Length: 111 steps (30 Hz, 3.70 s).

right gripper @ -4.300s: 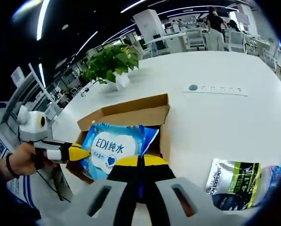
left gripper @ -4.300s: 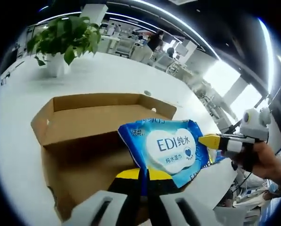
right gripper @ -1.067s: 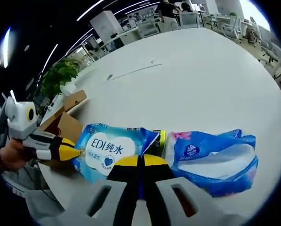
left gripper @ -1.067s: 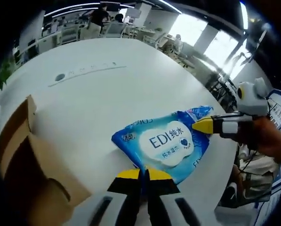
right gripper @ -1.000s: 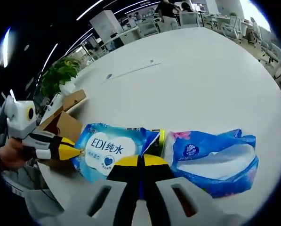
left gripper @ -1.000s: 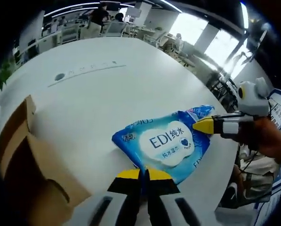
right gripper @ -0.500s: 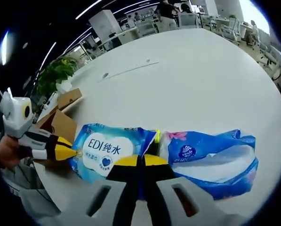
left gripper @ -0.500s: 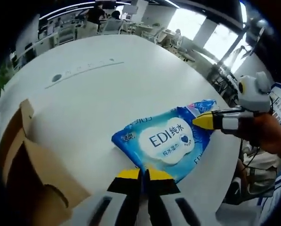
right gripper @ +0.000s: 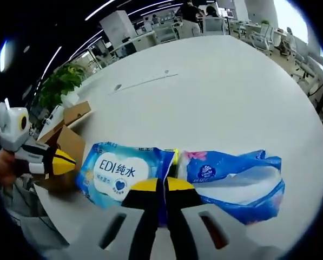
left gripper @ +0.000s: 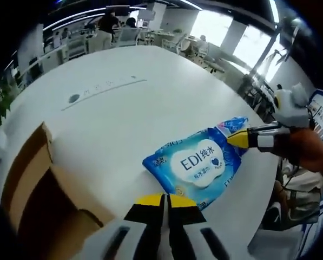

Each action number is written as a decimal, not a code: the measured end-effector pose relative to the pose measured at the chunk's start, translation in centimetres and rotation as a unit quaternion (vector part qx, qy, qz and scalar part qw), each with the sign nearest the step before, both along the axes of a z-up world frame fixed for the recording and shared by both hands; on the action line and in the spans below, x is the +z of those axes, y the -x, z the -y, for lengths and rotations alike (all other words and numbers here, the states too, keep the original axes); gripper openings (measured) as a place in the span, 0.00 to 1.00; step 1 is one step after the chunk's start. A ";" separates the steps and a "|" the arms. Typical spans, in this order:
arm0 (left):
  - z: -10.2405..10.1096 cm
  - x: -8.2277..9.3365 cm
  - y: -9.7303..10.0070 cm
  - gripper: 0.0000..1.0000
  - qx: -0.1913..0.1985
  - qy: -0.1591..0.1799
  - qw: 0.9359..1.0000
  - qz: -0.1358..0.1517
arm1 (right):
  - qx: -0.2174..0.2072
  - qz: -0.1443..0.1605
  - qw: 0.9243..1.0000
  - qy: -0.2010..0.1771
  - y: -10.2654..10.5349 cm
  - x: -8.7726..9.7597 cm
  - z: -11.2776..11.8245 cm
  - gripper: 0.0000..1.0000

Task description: Operate the shoe box by opening the lid, removing the specified soft item, and placing it in the target area until the item is outside and the box remains undamaged.

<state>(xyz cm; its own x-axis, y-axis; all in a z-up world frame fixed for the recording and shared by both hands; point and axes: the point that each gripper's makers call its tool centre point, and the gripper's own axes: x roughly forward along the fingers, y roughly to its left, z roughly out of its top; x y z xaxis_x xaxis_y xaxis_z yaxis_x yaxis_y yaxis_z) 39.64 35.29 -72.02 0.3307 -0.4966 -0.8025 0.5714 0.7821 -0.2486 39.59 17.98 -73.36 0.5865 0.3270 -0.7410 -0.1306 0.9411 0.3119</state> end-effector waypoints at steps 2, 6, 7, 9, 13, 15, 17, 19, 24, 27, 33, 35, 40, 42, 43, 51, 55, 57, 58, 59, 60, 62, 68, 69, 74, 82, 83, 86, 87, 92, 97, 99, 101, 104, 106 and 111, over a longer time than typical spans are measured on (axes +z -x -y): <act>-0.6 0.5 -0.1 0.02 0.006 0.002 1.000 0.003 | 0.000 0.002 1.000 0.004 0.1 0.3 0.3 0.01; -1.7 1.4 -0.3 0.02 0.016 0.010 1.000 0.009 | -0.002 0.007 1.000 0.015 0.3 1.1 0.7 0.01; -2.0 1.7 -0.4 0.02 0.019 0.012 1.000 0.012 | -0.001 0.007 1.000 0.018 0.4 1.3 0.7 0.01; -2.5 2.1 -0.4 0.02 0.020 0.015 1.000 0.016 | 0.001 0.007 1.000 0.022 0.6 1.6 0.7 0.01; -3.5 3.4 -0.6 0.02 0.018 0.023 0.999 0.037 | 0.003 0.011 0.999 0.031 1.0 2.2 0.5 0.01; -4.1 3.8 -0.9 0.02 0.022 0.026 0.999 0.042 | 0.003 0.012 0.999 0.032 1.1 2.5 0.4 0.01; -4.8 4.3 -1.0 0.02 0.027 0.030 0.998 0.046 | 0.004 0.014 0.999 0.035 1.3 2.9 0.1 0.01; -5.5 4.6 -0.9 0.02 0.034 0.035 0.998 0.049 | 0.006 0.016 0.999 0.037 1.4 3.1 -0.3 0.01; -6.9 5.1 -0.4 0.02 0.042 0.044 0.997 0.055 | 0.017 0.019 0.999 0.041 1.5 3.8 -1.8 0.00; -7.8 5.7 0.0 0.02 0.051 0.059 0.995 0.055 | 0.025 0.023 0.999 0.040 1.4 4.2 -2.9 0.00; -10.2 6.3 1.1 0.02 0.061 0.065 0.994 0.068 | 0.052 0.026 0.997 0.041 1.7 4.5 -5.7 0.00; -11.2 6.3 1.5 0.03 0.066 0.067 0.993 0.068 | 0.047 0.027 0.998 0.031 1.6 4.6 -6.6 0.00; -14.4 6.4 1.5 0.03 0.086 0.069 0.991 0.075 | 0.070 0.031 0.997 0.021 1.4 4.9 -9.9 0.01; -15.6 6.4 1.8 0.03 0.094 0.069 0.990 0.077 | 0.075 0.032 0.997 0.016 1.4 4.9 -11.0 0.01; -16.1 6.5 1.9 0.03 0.097 0.070 0.990 0.078 | 0.079 0.032 0.996 0.014 1.3 5.0 -11.7 0.01; -20.8 6.6 3.2 0.03 0.132 0.066 0.985 0.084 | 0.116 0.044 0.992 -0.011 1.0 5.9 -17.2 0.01; -22.7 6.5 4.0 0.03 0.150 0.069 0.983 0.083 | 0.135 0.047 0.990 -0.011 0.9 6.1 -19.3 0.01; -23.5 6.5 4.4 0.03 0.154 0.067 0.982 0.085 | 0.145 0.048 0.988 -0.014 0.9 6.3 -20.4 0.01; -23.8 6.5 4.6 0.03 0.158 0.069 0.981 0.085 | 0.152 0.049 0.987 -0.014 1.0 6.3 -21.0 0.01; -24.1 6.5 4.7 0.03 0.162 0.070 0.981 0.085 | 0.154 0.050 0.987 -0.016 1.0 6.4 -21.4 0.01; -24.4 6.5 4.9 0.03 0.165 0.071 0.980 0.086 | 0.156 0.050 0.986 -0.016 1.0 6.4 -21.7 0.01; -24.9 6.5 5.0 0.03 0.169 0.073 0.979 0.086 | 0.163 0.049 0.985 -0.019 1.1 6.3 -22.4 0.01; -25.6 6.6 5.5 0.04 0.178 0.076 0.977 0.088 | 0.180 0.048 0.982 -0.022 1.3 6.3 -24.0 0.01; -25.7 6.6 5.6 0.04 0.178 0.077 0.977 0.088 | 0.181 0.049 0.982 -0.023 1.3 6.4 -24.2 0.01; -25.7 6.9 5.9 0.05 0.179 0.083 0.976 0.093 | 0.201 0.049 0.978 -0.027 1.5 6.8 -25.2 0.02; -25.0 7.6 6.4 0.10 0.165 0.098 0.976 0.108 | 0.232 0.047 0.971 -0.034 1.8 7.3 -26.4 0.08; -24.9 7.7 6.5 0.11 0.161 0.097 0.976 0.110 | 0.237 0.046 0.970 -0.033 1.9 7.3 -26.5 0.08; -24.9 7.9 6.8 0.15 0.155 0.099 0.976 0.117 | 0.254 0.044 0.966 -0.031 2.1 7.3 -26.9 0.10; -25.0 7.9 6.9 0.15 0.155 0.100 0.976 0.118 | 0.261 0.044 0.964 -0.028 2.2 7.3 -27.1 0.10; -25.1 7.6 7.6 0.18 0.152 0.107 0.976 0.117 | 0.300 0.039 0.953 -0.019 2.5 7.2 -27.9 0.15; -25.3 7.2 8.2 0.19 0.152 0.106 0.976 0.113 | 0.368 0.028 0.929 0.005 3.2 6.7 -29.1 0.20; -25.4 7.1 8.4 0.19 0.152 0.110 0.976 0.111 | 0.399 0.025 0.917 0.009 3.3 6.5 -29.6 0.19; -25.4 6.9 8.6 0.20 0.151 0.112 0.976 0.109 | 0.423 0.014 0.906 0.007 3.2 6.6 -30.3 0.21; -25.5 6.7 8.9 0.22 0.146 0.108 0.977 0.109 | 0.461 0.012 0.887 0.021 2.9 6.5 -30.7 0.25; -25.7 6.8 9.0 0.22 0.148 0.111 0.977 0.109 | 0.485 0.008 0.874 0.037 2.8 6.1 -30.7 0.27; -25.6 7.4 9.7 0.26 0.144 0.106 0.977 0.118 | 0.544 -0.003 0.835 0.078 3.3 4.9 -30.5 0.33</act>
